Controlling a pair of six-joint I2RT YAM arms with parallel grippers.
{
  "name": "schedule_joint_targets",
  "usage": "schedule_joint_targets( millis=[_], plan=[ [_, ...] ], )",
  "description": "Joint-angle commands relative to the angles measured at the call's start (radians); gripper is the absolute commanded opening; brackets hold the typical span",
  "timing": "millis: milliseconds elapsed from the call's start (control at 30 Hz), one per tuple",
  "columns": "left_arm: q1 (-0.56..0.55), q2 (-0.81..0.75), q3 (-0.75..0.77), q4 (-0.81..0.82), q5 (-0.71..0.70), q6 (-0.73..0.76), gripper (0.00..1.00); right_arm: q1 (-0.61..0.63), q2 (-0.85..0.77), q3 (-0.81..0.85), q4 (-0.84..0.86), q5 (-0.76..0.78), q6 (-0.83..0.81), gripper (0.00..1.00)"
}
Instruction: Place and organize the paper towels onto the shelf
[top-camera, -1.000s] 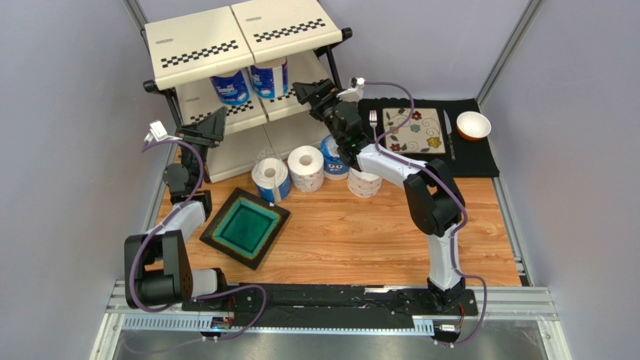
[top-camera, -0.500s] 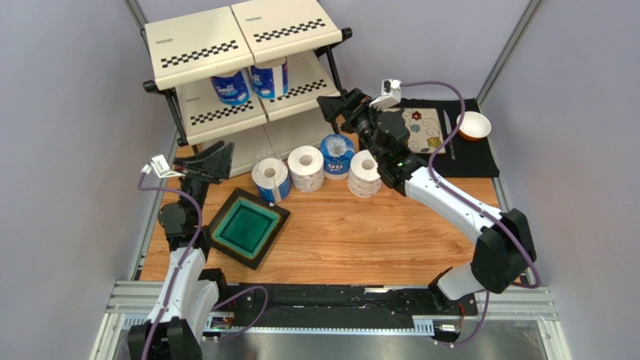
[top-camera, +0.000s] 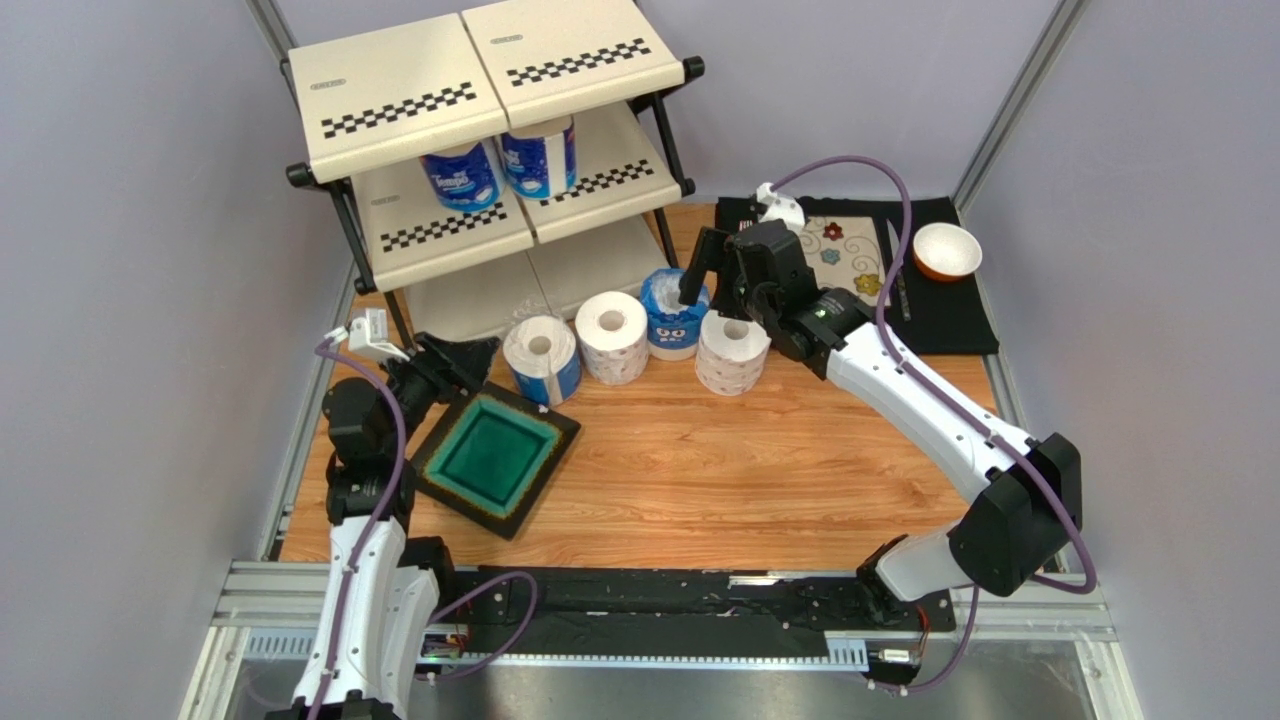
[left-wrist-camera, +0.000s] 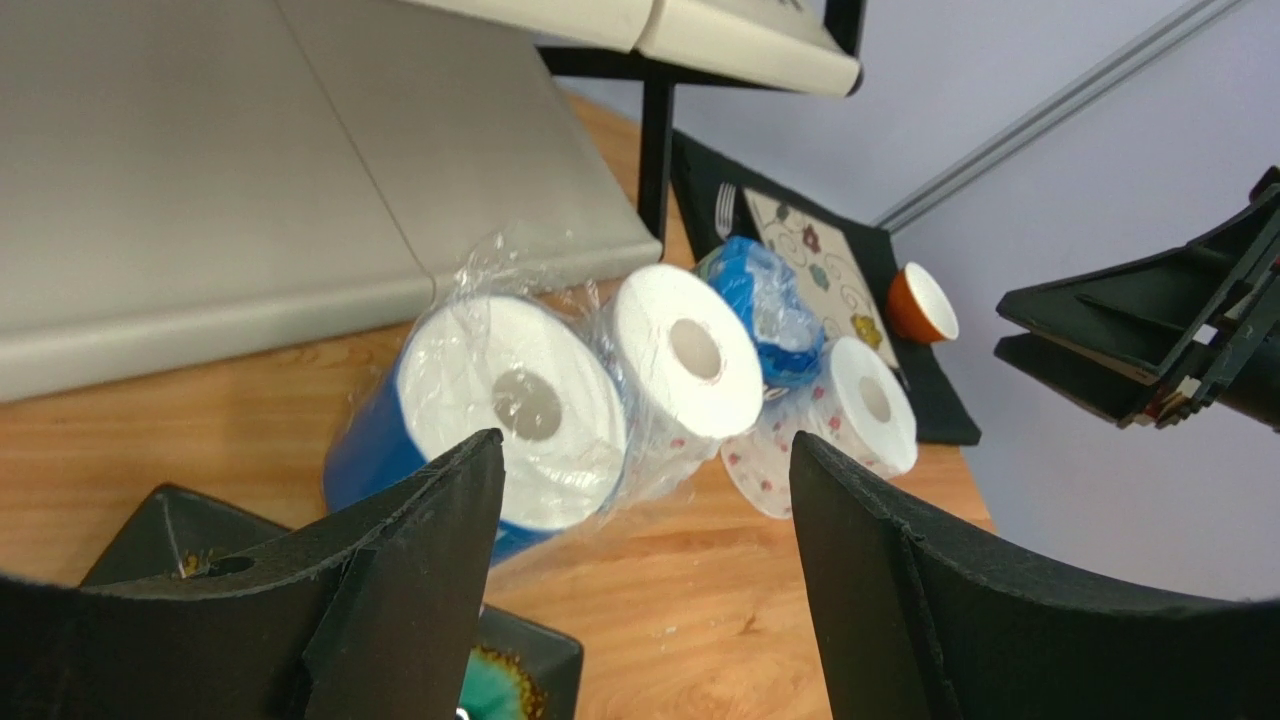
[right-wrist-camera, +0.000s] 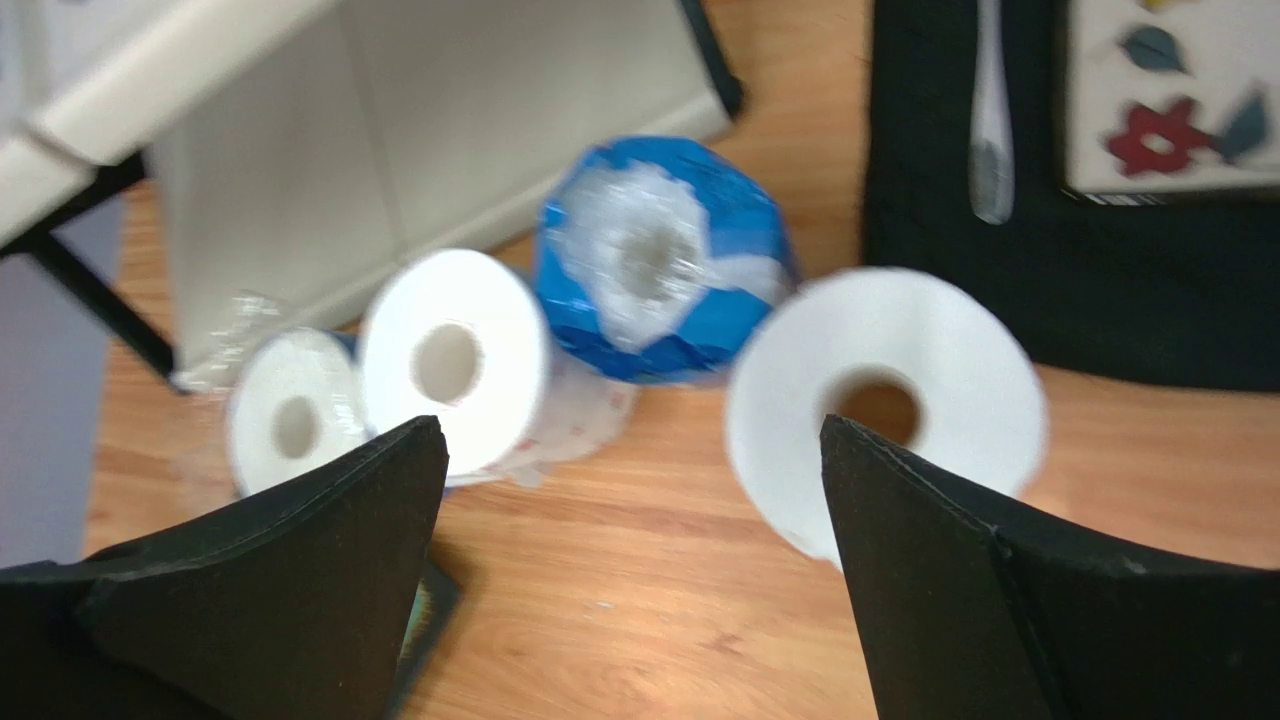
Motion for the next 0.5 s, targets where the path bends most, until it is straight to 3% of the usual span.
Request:
schedule_joint_targets(
  millis=[0, 167, 467],
  plan=[
    [-0.002, -0.034, -0.007, -0.101, 0.04, 0.06, 0.78, -0.016, -0.041, 0.009, -0.228, 0.176, 0.029, 0.99],
    [-0.003, -0.04, -0.009, -0.116, 0.046, 0.075, 0.78, -0.057, -0.066, -0.061, -0.248, 0.225, 0.076, 0.99],
    [-0.003, -0.042, -0.01, -0.126, 0.055, 0.078, 0.78, -0.174, 0.014, -0.114, -0.221, 0.112, 0.101, 0.99]
  ],
)
